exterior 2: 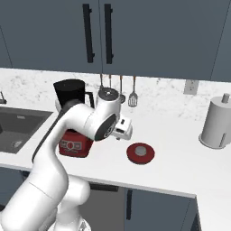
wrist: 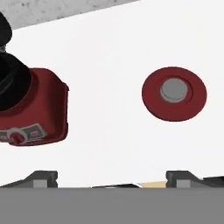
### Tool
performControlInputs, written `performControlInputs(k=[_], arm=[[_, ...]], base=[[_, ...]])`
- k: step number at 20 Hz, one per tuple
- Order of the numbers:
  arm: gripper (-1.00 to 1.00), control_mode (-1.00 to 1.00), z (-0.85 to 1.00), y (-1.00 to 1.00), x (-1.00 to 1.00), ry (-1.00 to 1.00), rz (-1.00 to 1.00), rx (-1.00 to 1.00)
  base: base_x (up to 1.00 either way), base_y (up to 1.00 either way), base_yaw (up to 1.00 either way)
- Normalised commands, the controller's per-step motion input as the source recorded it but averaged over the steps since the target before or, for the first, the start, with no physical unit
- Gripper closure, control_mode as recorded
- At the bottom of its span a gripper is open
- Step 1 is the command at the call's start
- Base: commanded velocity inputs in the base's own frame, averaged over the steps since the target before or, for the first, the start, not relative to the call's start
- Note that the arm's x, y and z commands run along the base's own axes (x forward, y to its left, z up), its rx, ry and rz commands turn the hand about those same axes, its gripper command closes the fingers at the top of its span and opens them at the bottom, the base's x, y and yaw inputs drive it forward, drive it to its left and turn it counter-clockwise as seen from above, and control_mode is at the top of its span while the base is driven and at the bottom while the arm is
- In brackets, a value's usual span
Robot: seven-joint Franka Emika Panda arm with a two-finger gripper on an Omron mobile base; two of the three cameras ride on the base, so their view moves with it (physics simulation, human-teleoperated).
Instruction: Close the lid blender by securely placing the lid on top.
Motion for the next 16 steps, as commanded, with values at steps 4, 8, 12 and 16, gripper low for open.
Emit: performControlInputs(k=[4, 8, 12, 16], arm=[[-1.0, -1.0, -0.85, -0.39, 0.47, 0.21, 0.0, 0.0], [-1.0, -1.0, -0.55, -0.51, 0.62, 0.35, -0.03, 0.0], [-1.0, -1.0, -0.3, -0.58, 0.5, 0.29, 0.0, 0.0], [-1.0, -1.0, -0.18, -0.48, 0.4, 0.19, 0.0, 0.0]], base=[[0.0, 0.0, 0.0], [0.0, 0.0, 0.0], [0.0, 0.0, 0.0], [0.0, 0.0, 0.0]])
